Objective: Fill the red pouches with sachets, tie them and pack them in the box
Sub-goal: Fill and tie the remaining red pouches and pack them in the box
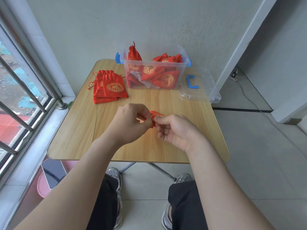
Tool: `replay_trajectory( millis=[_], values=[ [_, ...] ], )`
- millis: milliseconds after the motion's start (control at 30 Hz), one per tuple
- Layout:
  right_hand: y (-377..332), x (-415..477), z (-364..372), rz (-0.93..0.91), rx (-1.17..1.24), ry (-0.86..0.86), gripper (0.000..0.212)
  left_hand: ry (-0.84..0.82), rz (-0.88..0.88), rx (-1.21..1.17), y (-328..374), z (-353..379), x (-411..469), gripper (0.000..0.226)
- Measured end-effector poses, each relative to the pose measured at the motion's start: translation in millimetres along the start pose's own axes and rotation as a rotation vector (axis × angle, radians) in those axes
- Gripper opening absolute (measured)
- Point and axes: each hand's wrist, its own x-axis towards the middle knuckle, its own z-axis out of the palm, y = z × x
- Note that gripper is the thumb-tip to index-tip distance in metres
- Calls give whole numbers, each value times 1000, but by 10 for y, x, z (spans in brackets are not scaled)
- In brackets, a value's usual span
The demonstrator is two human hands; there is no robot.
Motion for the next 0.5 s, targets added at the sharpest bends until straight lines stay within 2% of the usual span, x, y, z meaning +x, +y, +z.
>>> replay_trajectory(
  millis=[167,267,400,500],
  values=[
    [9,11,9,-47,-39,24,21,-50,-153,-39,57,11,19,31],
    [7,14,-15,-52,-47,69,17,40,-219,-114,15,-32,39,37],
    [6,6,-6,-52,-78,63,12,6,-387,-260,-14,-4,41,42],
    [15,1,9,-45,-88,52,12,15,-371,-207,22,66,32,63]
  ],
)
